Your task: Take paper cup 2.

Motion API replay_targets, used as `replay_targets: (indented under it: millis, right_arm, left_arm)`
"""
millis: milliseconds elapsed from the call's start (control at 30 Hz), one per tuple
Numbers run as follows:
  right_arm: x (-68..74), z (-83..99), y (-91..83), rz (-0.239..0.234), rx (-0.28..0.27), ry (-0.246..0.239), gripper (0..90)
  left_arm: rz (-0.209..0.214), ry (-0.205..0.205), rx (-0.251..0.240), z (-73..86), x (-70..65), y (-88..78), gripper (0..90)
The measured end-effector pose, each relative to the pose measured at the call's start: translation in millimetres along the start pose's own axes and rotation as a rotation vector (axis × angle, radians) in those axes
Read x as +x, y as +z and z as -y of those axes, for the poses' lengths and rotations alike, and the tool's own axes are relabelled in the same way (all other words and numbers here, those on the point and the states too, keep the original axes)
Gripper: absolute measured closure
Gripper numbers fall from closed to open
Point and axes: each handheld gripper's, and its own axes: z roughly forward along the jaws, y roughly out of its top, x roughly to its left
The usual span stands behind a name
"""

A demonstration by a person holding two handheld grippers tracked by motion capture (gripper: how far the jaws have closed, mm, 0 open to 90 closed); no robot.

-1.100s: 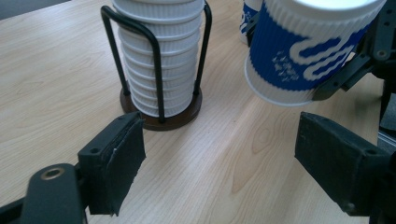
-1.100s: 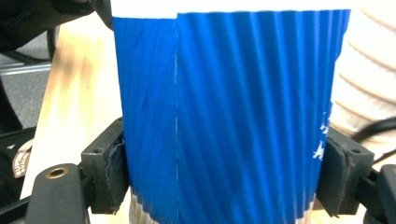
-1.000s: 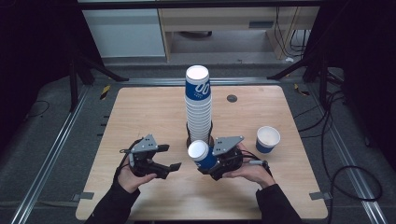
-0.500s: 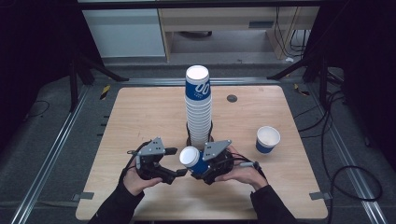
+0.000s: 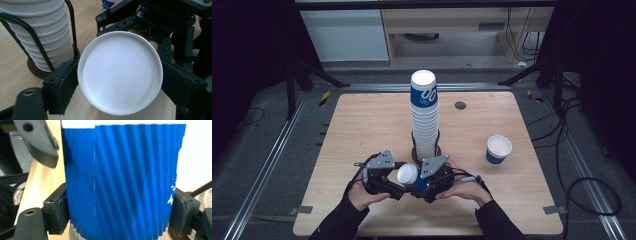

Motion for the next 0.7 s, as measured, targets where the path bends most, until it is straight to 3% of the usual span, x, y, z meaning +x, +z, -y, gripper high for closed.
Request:
replay_targets:
  millis: [333, 467, 700]
  right_arm:
    - [1.3, -0.2, 1.4, -0.003, 0.002, -0.001, 19.4]
    - [0.9, -0.7, 1.0, 0.000, -0.011, 0.006, 17.8]
    - [-2.4, -0.7, -2.7, 0.012, -0.038, 0.051, 8.3]
  left_arm:
    - [0.002, 0.006, 0.019, 1.3, -1.8, 3.0, 25.1]
    - [0.000, 0.009, -0.001, 0.8, -2.1, 1.0, 25.5]
    - [-0.011, 0.003, -0.021, 0.1, 0.3, -4.7, 25.7]
